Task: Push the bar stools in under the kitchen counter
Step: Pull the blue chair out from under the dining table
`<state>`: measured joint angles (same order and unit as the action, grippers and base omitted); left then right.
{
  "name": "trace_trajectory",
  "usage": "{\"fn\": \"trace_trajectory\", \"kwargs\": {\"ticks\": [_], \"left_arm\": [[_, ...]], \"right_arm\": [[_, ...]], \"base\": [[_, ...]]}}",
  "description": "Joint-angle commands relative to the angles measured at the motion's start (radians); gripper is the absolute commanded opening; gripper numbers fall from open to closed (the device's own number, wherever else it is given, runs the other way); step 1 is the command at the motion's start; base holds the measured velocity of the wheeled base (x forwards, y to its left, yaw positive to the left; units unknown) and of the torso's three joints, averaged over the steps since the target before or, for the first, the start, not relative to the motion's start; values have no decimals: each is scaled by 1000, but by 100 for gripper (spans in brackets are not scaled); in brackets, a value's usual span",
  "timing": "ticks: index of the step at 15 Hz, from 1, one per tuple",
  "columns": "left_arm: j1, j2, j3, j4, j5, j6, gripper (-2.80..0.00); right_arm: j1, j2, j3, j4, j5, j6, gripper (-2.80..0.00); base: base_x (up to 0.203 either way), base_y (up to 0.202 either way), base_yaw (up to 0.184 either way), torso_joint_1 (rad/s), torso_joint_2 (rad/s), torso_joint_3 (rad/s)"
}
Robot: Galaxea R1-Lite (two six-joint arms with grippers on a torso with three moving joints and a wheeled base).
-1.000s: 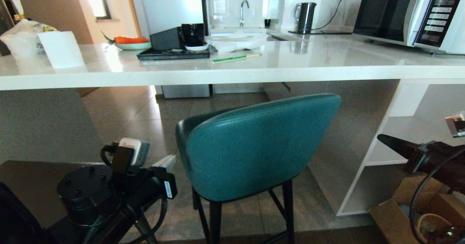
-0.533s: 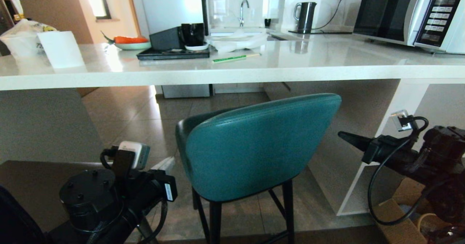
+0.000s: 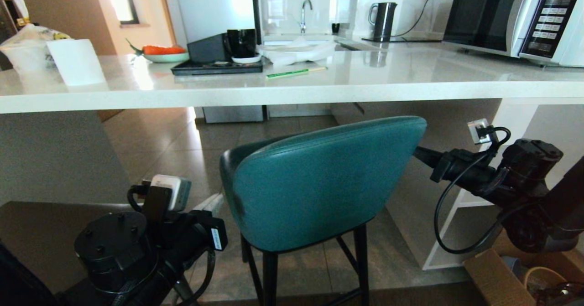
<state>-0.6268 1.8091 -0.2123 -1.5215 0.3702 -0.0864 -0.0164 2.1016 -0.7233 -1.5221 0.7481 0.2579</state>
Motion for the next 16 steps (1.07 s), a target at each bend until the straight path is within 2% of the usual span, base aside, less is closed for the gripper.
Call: {"fn": "trace_trajectory", "kwargs": {"ticks": [1, 5, 9, 11, 14, 16], "left_arm": [[-1, 4, -7, -9, 3, -1, -280], [9, 22, -23, -9, 4, -2, -280], [0, 39, -55, -9, 12, 0, -280], [-7, 41, -58, -9, 12, -1, -280], [-28, 82, -98, -9, 19, -1, -280], [-37, 92, -128, -9, 28, -2, -280]], "right_arm": [[-18, 25, -17, -8, 5, 1, -280], [-51, 73, -87, -8, 8, 1, -280], [-48, 151, -248, 13, 8, 1, -280], [-20, 190, -314, 38, 7, 2, -280], [43, 202, -316, 49, 5, 1, -280], [53, 185, -273, 45, 5, 0, -280]], "base": [[0, 0, 0, 0, 0, 0], [0, 0, 0, 0, 0, 0], [0, 0, 0, 0, 0, 0], [0, 0, 0, 0, 0, 0], [0, 0, 0, 0, 0, 0], [0, 0, 0, 0, 0, 0]]}}
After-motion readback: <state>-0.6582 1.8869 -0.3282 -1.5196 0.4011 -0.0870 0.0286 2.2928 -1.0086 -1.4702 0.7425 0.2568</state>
